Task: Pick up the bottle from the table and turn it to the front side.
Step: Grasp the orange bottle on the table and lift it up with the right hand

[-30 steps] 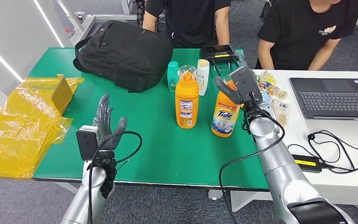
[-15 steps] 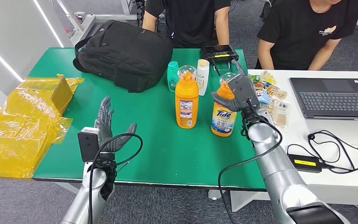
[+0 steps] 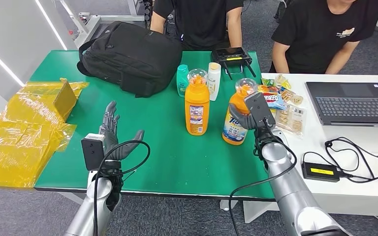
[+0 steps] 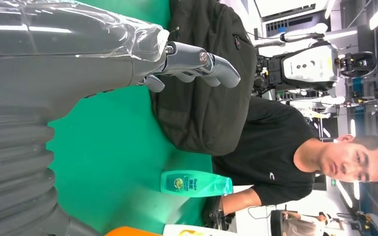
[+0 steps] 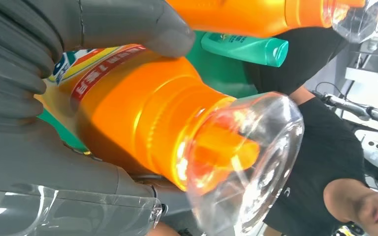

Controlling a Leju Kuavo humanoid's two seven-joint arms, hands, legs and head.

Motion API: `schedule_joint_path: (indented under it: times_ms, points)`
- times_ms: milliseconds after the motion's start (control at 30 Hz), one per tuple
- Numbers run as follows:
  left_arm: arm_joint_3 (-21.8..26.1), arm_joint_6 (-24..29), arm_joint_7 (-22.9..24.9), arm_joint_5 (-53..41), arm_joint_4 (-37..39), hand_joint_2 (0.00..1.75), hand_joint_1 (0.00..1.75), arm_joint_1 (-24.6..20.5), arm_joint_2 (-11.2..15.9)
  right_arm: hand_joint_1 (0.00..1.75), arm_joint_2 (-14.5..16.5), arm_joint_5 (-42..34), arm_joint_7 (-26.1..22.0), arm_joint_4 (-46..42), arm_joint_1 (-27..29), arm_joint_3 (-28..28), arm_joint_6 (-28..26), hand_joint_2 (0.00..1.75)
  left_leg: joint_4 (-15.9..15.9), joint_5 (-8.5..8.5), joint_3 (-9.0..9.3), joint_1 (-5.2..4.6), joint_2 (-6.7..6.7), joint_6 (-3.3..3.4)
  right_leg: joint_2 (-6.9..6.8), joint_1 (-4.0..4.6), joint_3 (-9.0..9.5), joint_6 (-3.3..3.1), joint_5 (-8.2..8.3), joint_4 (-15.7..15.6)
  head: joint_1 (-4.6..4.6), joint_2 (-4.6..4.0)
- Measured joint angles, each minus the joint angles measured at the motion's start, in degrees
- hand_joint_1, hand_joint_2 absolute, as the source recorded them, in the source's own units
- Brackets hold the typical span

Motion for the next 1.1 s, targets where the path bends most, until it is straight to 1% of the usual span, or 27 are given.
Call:
schedule_joint_path:
  times_ms: [100,233,500,800,933,1100]
  points:
    - [0.00,-0.02,0.00,0.00,0.00,1.75,0.00,0.02,-0.07,1.75,0.00,-0.03,-0.26,-0.89,0.49,-0.20,0.08,1.75,0.00,0.00,0.00,0.00,0.00,0.00,0.00,0.00,0.00,0.00,0.00,0.00,0.00,0.00]
    - [0.00,-0.18,0.00,0.02,0.00,0.00,0.00,0.03,-0.13,1.75,0.00,-0.02,-0.32,-1.63,0.66,-0.39,0.16,1.75,0.00,0.00,0.01,0.00,0.00,0.00,0.00,0.00,0.00,0.00,0.00,0.00,0.00,0.00]
    - [0.03,-0.48,0.00,0.15,0.20,0.00,0.00,0.03,-0.13,1.75,-0.02,-0.09,-1.12,-2.49,0.84,-1.09,0.66,1.75,0.01,0.00,0.03,0.00,0.04,0.00,0.04,0.00,0.00,0.00,0.00,0.00,0.01,0.00]
    - [0.07,-0.37,-0.18,0.73,0.74,0.00,0.00,0.07,-0.13,1.75,-0.02,-0.73,-2.24,-4.77,2.47,-1.38,0.52,1.75,0.01,0.00,0.02,0.00,0.03,0.00,0.03,0.00,0.00,0.00,0.01,0.00,0.00,0.00]
    - [0.07,0.25,-1.03,0.86,0.83,0.00,0.00,0.08,-0.15,1.75,0.04,-0.64,-2.96,-9.86,4.47,-1.29,0.69,1.75,0.01,0.00,-0.03,0.00,0.01,0.00,0.01,0.00,-0.02,0.00,0.01,0.01,0.01,0.00]
    - [0.07,0.71,-1.55,0.70,0.83,0.00,0.00,0.07,-0.25,1.75,0.35,-0.63,-1.98,-17.10,5.35,-0.90,0.85,1.75,0.01,0.00,-0.06,0.01,0.02,0.00,0.02,0.00,-0.07,-0.01,0.01,0.00,0.01,0.00]
